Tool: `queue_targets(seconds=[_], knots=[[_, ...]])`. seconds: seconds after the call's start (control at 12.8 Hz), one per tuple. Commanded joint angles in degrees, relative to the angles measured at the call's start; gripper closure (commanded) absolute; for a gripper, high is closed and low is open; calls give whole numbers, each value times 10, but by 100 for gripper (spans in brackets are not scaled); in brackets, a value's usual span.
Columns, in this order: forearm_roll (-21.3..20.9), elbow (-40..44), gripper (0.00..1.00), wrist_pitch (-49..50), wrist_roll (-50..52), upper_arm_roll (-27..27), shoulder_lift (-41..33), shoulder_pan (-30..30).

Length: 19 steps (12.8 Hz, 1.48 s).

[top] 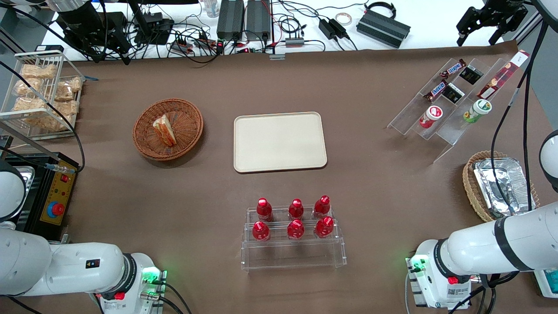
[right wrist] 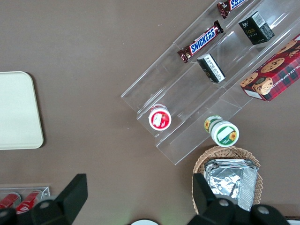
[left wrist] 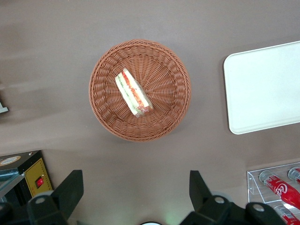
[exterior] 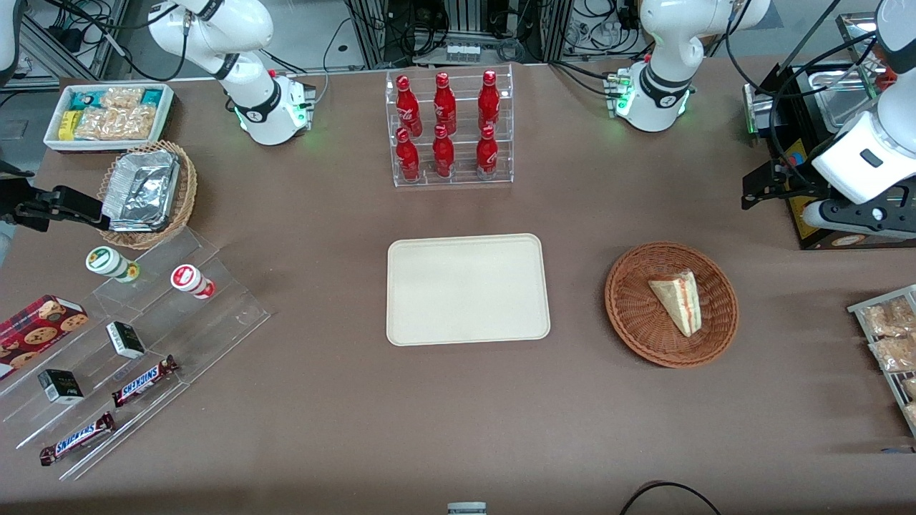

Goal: Place sandwich from basket to tray
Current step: 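Move the left gripper over the wicker basket above the sandwich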

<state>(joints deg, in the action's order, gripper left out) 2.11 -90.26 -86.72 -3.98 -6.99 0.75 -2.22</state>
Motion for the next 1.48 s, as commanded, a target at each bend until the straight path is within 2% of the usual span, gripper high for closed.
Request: queue_targets(seconds=[0.0, 0.16, 0.31, 0.62, 0.86, 1.17, 1.41], knots=[[-1, 14, 0, 4, 5, -1, 8, -3], [-10, 0, 0, -4, 7, -1, 8, -3], [-23, -49, 0, -41, 8, -1, 5, -3], [-23, -152, 0, -146, 9, -1, 3, -4], [-23, -235, 0, -260, 19, 0, 7, -4], [-23, -314, 0, -374, 21, 0, 13, -4], [-23, -355, 0, -440, 83, 0, 18, -4]])
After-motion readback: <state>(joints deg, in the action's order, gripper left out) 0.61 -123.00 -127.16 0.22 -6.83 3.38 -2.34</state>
